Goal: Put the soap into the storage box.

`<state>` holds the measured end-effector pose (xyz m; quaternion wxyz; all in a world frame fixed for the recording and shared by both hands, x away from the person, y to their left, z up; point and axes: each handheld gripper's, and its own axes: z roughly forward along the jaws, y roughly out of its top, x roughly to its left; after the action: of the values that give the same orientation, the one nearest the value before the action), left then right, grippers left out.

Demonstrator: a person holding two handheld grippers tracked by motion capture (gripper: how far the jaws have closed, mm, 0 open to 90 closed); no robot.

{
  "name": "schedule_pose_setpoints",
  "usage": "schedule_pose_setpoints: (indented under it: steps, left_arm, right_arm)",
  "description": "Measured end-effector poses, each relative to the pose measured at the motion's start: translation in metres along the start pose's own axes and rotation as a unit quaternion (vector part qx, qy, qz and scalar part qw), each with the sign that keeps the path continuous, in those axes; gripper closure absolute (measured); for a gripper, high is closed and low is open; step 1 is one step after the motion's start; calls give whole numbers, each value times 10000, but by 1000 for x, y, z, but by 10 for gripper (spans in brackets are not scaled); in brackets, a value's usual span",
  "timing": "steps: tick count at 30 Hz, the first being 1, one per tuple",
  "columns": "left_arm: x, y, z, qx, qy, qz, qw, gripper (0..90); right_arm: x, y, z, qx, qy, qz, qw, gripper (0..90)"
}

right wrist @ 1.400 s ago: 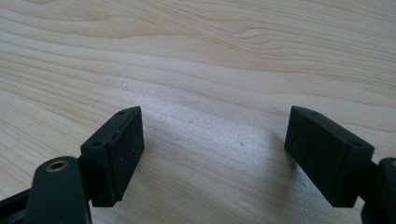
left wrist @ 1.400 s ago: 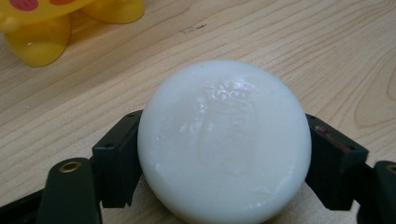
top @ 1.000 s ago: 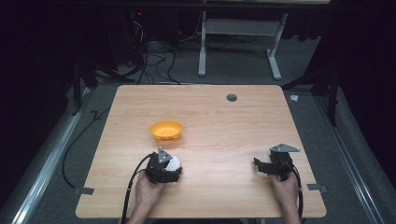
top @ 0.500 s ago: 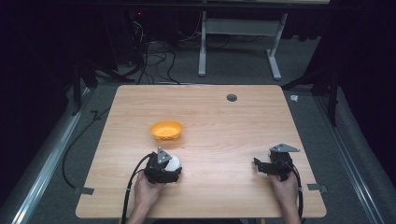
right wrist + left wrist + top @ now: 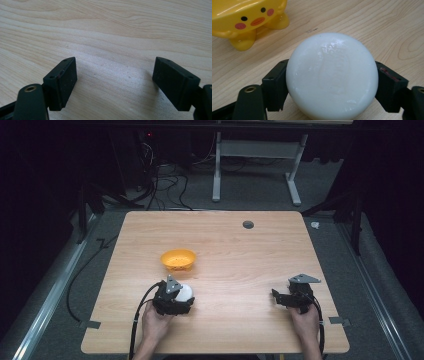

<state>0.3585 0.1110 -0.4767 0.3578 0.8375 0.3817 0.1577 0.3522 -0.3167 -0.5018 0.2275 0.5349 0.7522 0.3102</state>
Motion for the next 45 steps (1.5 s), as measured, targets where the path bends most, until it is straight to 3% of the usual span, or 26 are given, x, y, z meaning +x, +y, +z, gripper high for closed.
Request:
schedule_pose_setpoints:
  steps: [23, 45]
  left_arm:
    - [10, 14, -15, -166, -27, -41, 9999, 250]
    - [32, 29, -33, -334, 25, -252, 9991, 250]
  right_arm:
    - [0, 0, 0, -6, 3, -11, 10000, 206]
    - [0, 0, 0, -5, 7, -4, 10000, 206]
